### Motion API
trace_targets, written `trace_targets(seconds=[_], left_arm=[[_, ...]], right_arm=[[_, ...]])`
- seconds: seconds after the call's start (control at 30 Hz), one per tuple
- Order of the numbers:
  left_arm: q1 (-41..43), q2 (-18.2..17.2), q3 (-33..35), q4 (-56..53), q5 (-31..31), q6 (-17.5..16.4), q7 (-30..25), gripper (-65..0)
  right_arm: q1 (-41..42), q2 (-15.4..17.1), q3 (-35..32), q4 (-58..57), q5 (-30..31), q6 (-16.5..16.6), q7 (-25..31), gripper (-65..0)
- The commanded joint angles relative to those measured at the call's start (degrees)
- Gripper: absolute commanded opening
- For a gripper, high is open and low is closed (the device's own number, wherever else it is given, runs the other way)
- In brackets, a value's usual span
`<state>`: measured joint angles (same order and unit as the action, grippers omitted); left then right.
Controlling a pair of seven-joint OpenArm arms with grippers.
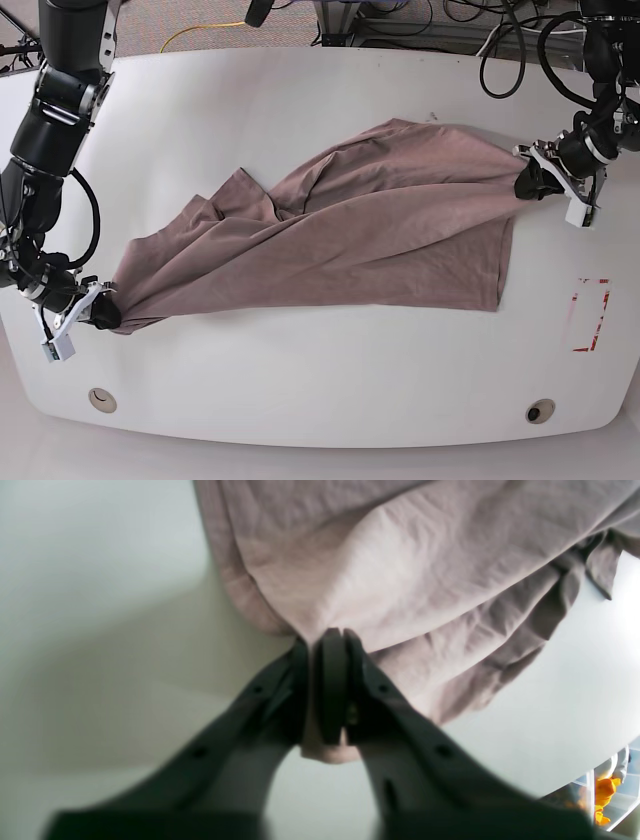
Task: Fold the T-shirt properly
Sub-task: 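Pull the shirt with the left gripper away from the right gripper, then release, then lower the left gripper onto the shirt edge and grasp it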
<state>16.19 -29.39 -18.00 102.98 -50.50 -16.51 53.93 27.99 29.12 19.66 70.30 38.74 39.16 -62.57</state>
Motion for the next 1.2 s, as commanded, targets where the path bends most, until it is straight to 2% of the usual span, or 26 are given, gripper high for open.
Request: trace_targets(seconds=[0.0,0.13,0.2,0.33,0.47,0.57,0.67,0.83,0.9,1.0,1.07,1.17], left_arm=[[-0.6,-1.3,-2.5,1.7,-1.0,0.1,0.0,-44.7],[-0.6,-1.2,-5.1,2.4,-4.2,0.1,2.4,-23.7],[-1.4,-1.2,-6.1,2.4,-6.0,0.1,2.9,-19.7],[-4.4,-1.2,-7.3,1.9,-9.9,0.1,2.9,-20.3],[-10.5,-0.8,-7.2,-3.8,-9.2,0.4,2.7,-20.3],[-15.4,-0.7,-6.9,-10.2,-6.4,0.5,2.7,-20.4],[-20.6,0.9,-6.9,-16.1,-2.0,0.5,2.7,-20.4],[-26.5,1.5,-6.8,-20.8,9.0,0.3,1.4,-20.4],[-28.4,3.2,-5.8,-22.9,12.4,0.2,-0.7,-20.4],[-30.6,3.9,-3.3,-25.6,17.0,0.1,-3.0,-20.4],[-31.0,4.1,-2.2,-27.1,18.5,0.1,-4.6,-20.4],[-32.0,4.2,0.9,-32.1,19.1,0.1,-9.8,-20.4]], right_arm=[[0.5,0.5,0.4,1.2,0.9,0.2,1.4,-65.0],[-0.3,0.4,0.4,1.2,1.0,0.2,1.4,-65.0],[-0.3,0.2,0.4,1.2,1.0,0.2,1.4,-65.0],[-0.3,0.0,0.3,1.2,1.1,0.2,1.4,-65.0],[-0.3,0.0,0.4,1.2,1.2,0.2,1.4,-65.0],[0.0,-0.1,0.4,1.2,1.0,0.2,1.4,-65.0],[0.0,-0.1,0.4,1.2,1.3,0.2,1.4,-65.0],[-0.1,0.4,0.4,1.2,1.1,0.2,1.4,-65.0],[-0.1,0.1,0.4,1.2,1.3,0.2,1.4,-65.0],[-0.3,0.3,0.5,1.3,1.4,0.2,1.4,-65.0],[-0.3,0.4,0.5,1.3,1.4,0.3,1.4,-65.0],[-0.3,0.4,0.5,1.3,1.4,0.3,1.4,-65.0]])
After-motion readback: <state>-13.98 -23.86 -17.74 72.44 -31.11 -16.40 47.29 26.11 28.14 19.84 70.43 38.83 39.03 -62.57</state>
